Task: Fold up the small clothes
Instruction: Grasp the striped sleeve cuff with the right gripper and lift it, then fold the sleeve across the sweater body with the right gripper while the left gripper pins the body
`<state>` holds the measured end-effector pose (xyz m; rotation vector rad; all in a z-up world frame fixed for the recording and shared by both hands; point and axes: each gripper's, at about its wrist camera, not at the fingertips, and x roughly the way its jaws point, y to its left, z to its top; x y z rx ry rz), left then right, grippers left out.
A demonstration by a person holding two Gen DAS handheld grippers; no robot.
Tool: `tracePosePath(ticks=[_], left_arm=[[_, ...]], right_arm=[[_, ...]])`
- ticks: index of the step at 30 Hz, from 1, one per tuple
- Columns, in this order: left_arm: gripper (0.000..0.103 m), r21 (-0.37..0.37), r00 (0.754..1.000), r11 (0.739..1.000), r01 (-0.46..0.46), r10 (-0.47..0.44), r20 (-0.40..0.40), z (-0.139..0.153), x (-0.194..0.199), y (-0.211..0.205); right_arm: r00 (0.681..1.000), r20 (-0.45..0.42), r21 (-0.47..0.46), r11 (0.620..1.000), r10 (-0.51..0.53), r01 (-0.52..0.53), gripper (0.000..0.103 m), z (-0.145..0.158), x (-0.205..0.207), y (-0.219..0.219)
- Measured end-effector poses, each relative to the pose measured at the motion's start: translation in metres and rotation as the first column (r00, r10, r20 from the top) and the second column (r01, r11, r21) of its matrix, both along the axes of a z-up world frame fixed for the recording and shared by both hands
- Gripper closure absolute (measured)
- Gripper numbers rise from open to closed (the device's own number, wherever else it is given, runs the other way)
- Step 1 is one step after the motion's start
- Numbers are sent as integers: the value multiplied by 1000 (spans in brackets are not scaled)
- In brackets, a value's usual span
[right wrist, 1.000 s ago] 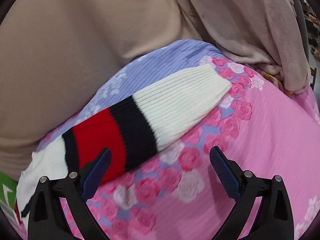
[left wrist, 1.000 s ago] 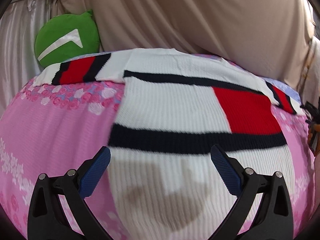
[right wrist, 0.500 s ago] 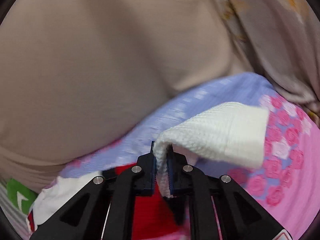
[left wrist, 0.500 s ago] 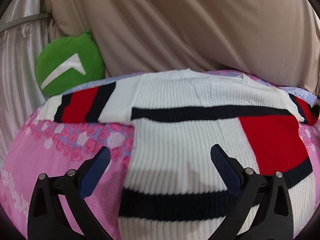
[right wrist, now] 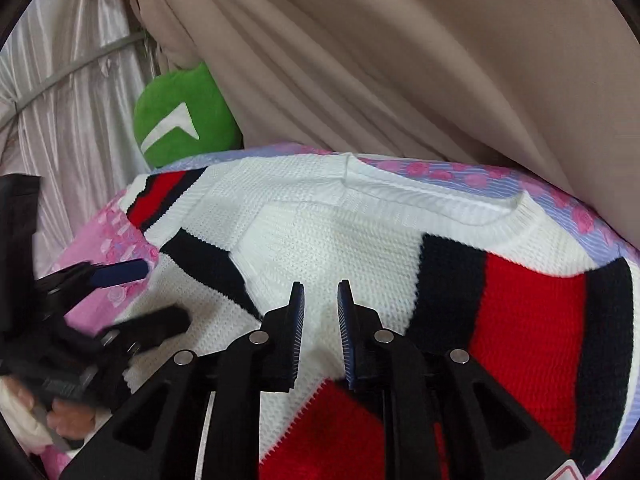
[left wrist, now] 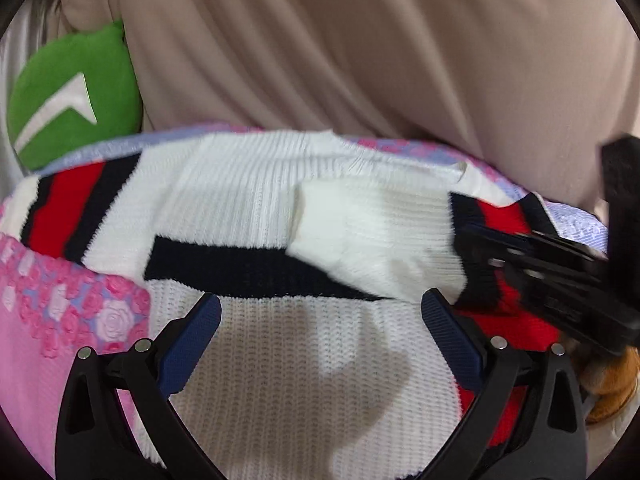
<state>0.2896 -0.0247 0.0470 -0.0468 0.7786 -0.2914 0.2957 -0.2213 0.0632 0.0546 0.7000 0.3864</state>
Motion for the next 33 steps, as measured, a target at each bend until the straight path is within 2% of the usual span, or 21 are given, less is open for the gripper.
tracePosePath(ticks=[1,2,3,5,8,11,12,14,16,17,18,19,21,23,24,25,27,28,29,31,33], left_arm=[[5,1,1000,1000,-3,3,-15,-5,5,2],[5,2,1000,1000,-7,7,-27,-10,12,4],[5,7,999,1000,-17,18,-43,-17,19,7],[5,-22,996,999,-29,27,-85,-26,32,11],[5,-94,988,995,-27,12,-153,-35,51,11],[7,-143,990,990,4,-24,-141,-31,63,2],[14,-169,988,986,14,-40,-150,-30,68,-1],[37,-192,982,981,34,-68,-176,-31,78,-10],[82,-125,984,992,23,-44,-170,-28,84,-18],[93,-117,985,993,27,-47,-167,-27,87,-19],[93,-129,985,991,29,-50,-163,-23,89,-17],[94,-136,988,990,23,-43,-146,-17,88,-13],[95,-155,998,988,21,-29,-53,6,79,-4],[95,-149,999,989,-3,8,31,23,71,8],[95,-142,999,990,-15,21,43,23,70,12],[94,-137,999,990,-20,25,36,18,72,14],[94,-94,999,995,-26,23,-31,-10,81,6],[94,-63,997,998,-29,25,-70,-26,86,0],[94,-45,996,998,-36,32,-84,-36,88,-6],[94,-39,999,999,-37,35,-39,-31,82,-9],[94,-16,999,999,-37,37,-15,-29,78,-14]], right_arm=[[999,16,17,999,-38,38,81,4,-6,-17],[995,37,36,995,-96,94,66,10,-14,-38],[988,53,53,988,-147,144,57,10,-22,-52],[953,71,86,954,-293,287,48,15,-36,-103],[898,-13,118,891,-440,439,45,8,-34,-166],[865,-113,149,852,-489,501,44,-6,-21,-205],[858,-142,157,845,-493,511,42,-13,-14,-209],[859,-204,184,844,-469,504,40,-25,1,-216],[851,-239,159,846,-468,509,41,-36,17,-210],[852,-227,130,853,-472,506,57,-35,21,-203],[861,-200,111,863,-467,493,87,-29,24,-195],[879,-163,138,872,-448,470,87,-17,22,-187],[911,-55,257,876,-408,407,87,10,4,-185],[915,33,305,876,-403,375,88,26,-13,-185],[910,41,303,873,-413,383,88,23,-14,-188],[901,1,259,870,-434,419,88,8,-6,-192],[871,-124,114,865,-475,488,87,-34,19,-196],[870,-131,93,868,-475,488,87,-49,24,-197],[872,-136,113,867,-470,485,87,-43,22,-200],[869,-132,160,855,-476,493,87,-28,13,-203],[867,-97,152,854,-488,498,80,-14,-6,-203]])
